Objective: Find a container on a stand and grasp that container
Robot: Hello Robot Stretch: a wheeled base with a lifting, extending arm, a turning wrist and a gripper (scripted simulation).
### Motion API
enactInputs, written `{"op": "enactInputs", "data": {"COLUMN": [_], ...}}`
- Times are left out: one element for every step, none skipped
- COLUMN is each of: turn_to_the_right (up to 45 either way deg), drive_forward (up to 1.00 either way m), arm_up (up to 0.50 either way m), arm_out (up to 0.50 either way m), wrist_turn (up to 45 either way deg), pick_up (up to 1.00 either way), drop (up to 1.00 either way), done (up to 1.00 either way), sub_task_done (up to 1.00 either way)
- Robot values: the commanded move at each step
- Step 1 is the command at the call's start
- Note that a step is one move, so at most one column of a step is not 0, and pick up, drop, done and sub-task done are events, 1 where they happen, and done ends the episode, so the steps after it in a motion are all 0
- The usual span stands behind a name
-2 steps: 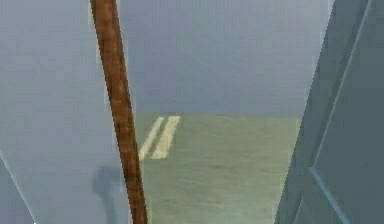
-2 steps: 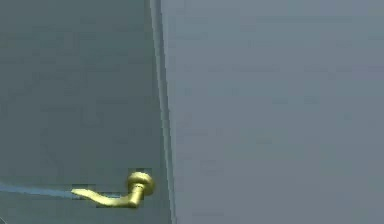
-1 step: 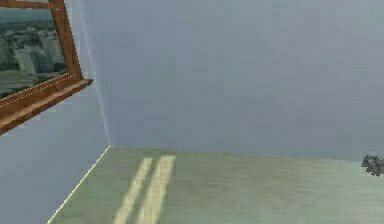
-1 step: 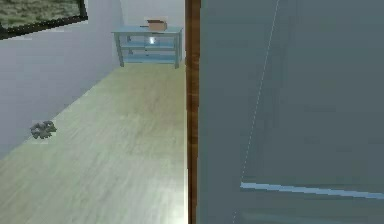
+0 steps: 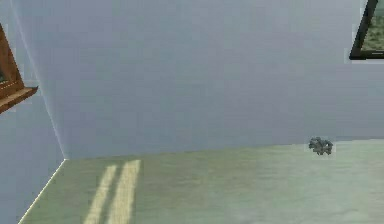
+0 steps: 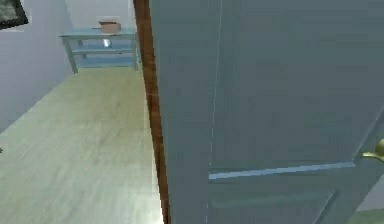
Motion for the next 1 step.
{"op": "enactInputs", "data": {"turn_to_the_right": [3.0], "drive_forward": [0.00], "arm_up": [0.00], "arm_out": [0.00], "wrist_turn": [0.0], "pick_up": [0.00], "drop": [0.00], "done": [0.00], "sub_task_done": [0.00]}}
